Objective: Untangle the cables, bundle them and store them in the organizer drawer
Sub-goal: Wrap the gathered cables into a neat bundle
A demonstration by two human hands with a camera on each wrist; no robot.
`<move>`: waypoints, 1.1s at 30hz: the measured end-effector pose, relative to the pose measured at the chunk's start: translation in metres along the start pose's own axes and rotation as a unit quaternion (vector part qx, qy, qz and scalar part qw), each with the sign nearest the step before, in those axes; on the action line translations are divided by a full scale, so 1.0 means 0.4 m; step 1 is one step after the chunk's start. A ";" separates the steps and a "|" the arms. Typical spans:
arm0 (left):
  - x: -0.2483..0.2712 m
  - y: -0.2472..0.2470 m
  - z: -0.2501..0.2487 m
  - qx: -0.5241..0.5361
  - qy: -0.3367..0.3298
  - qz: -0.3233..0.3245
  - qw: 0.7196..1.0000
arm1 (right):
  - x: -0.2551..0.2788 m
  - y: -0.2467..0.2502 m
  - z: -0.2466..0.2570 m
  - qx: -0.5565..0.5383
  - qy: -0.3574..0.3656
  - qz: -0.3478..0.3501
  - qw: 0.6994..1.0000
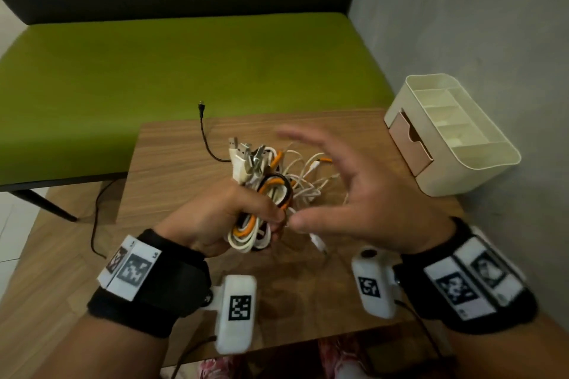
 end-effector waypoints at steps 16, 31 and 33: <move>0.048 0.000 -0.060 0.211 -0.053 0.198 0.956 | -0.033 0.014 -0.127 0.251 0.078 -0.142 0.954; 0.054 0.067 -0.098 0.339 -0.069 0.196 0.918 | -0.001 0.217 -0.395 0.229 -0.336 -0.202 0.891; 0.051 0.078 -0.103 0.360 -0.071 0.193 0.910 | 0.010 0.212 -0.411 0.172 -0.375 -0.215 0.885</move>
Point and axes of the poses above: each hand's wrist, its own x-axis away from the middle knuckle, its own y-axis out of the back of the hand, z = x × y, the point moved 9 cm from there along -x, towards the middle knuckle, and after that the axes turned 13 degrees about -z, right-handed, at the moved point
